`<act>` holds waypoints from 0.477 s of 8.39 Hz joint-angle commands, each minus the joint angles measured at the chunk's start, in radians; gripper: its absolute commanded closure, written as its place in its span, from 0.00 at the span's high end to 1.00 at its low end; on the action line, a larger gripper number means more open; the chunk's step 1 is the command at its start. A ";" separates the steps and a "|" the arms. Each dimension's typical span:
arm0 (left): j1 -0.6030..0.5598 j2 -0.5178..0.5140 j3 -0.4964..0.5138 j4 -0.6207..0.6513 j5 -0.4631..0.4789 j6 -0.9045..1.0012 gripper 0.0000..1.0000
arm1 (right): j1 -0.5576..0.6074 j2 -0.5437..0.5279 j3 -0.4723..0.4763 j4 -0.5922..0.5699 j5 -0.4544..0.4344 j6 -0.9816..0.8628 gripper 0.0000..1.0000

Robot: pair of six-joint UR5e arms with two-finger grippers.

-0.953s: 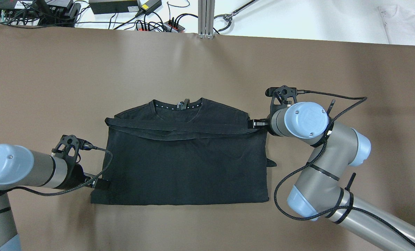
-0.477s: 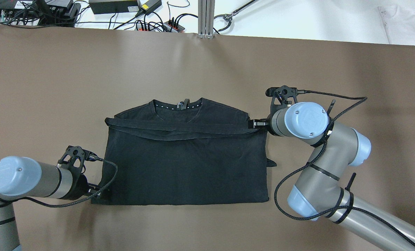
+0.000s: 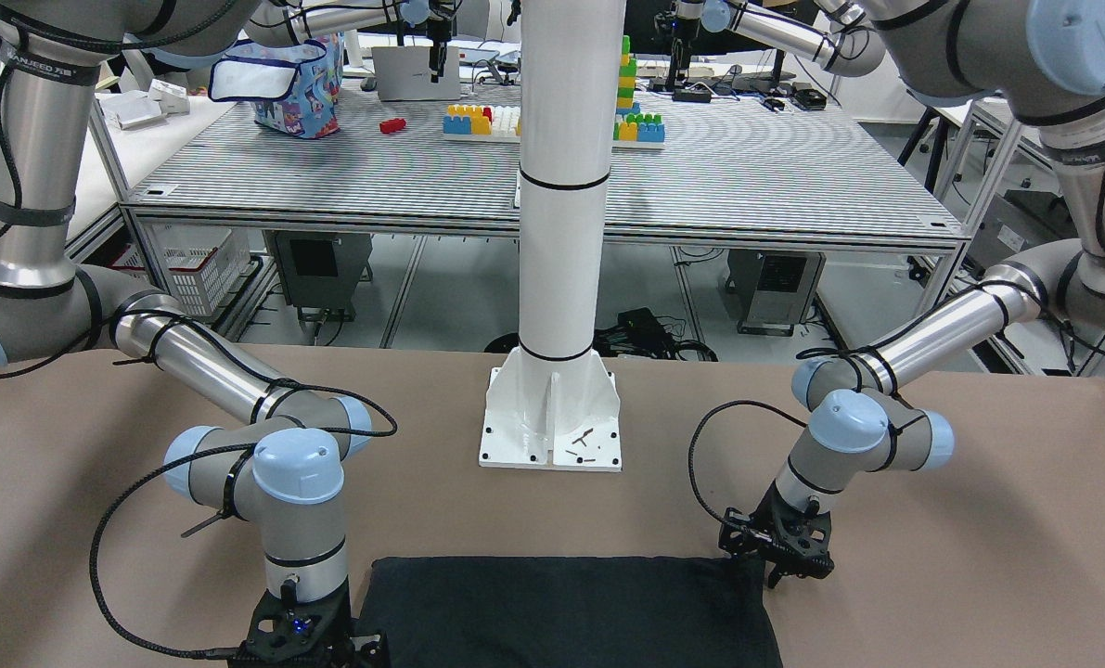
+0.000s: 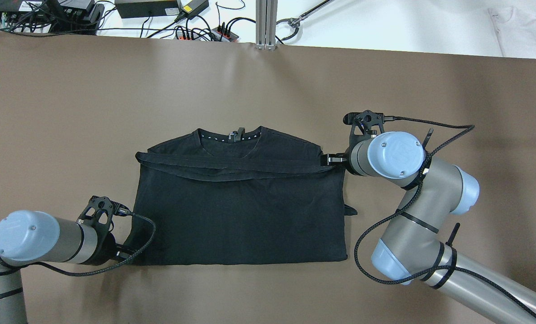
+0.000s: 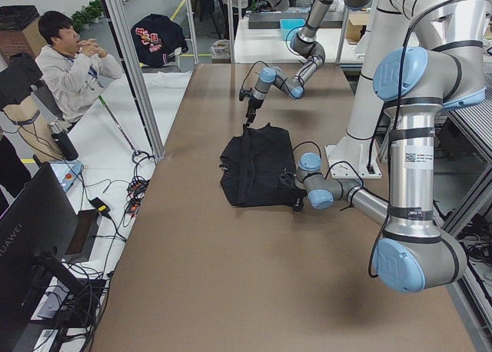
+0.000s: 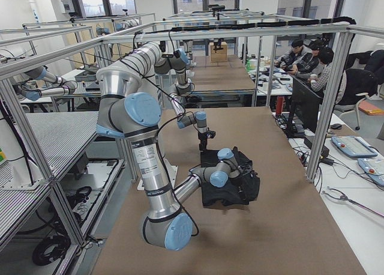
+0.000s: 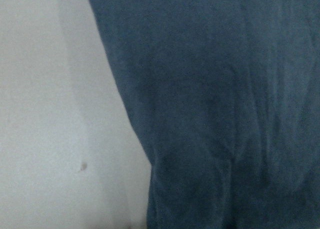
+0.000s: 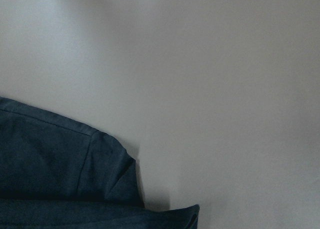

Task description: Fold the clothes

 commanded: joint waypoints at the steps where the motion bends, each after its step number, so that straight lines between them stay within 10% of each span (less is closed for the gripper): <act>1: 0.005 0.001 -0.002 0.000 0.003 -0.006 0.27 | 0.001 -0.002 0.000 0.000 0.000 0.000 0.94; 2: 0.003 -0.001 -0.006 0.000 0.005 -0.038 0.00 | -0.001 -0.006 0.000 0.000 0.000 0.000 0.94; 4: 0.003 0.001 -0.004 0.000 0.035 -0.055 0.00 | 0.001 -0.006 0.000 0.009 0.000 0.000 0.94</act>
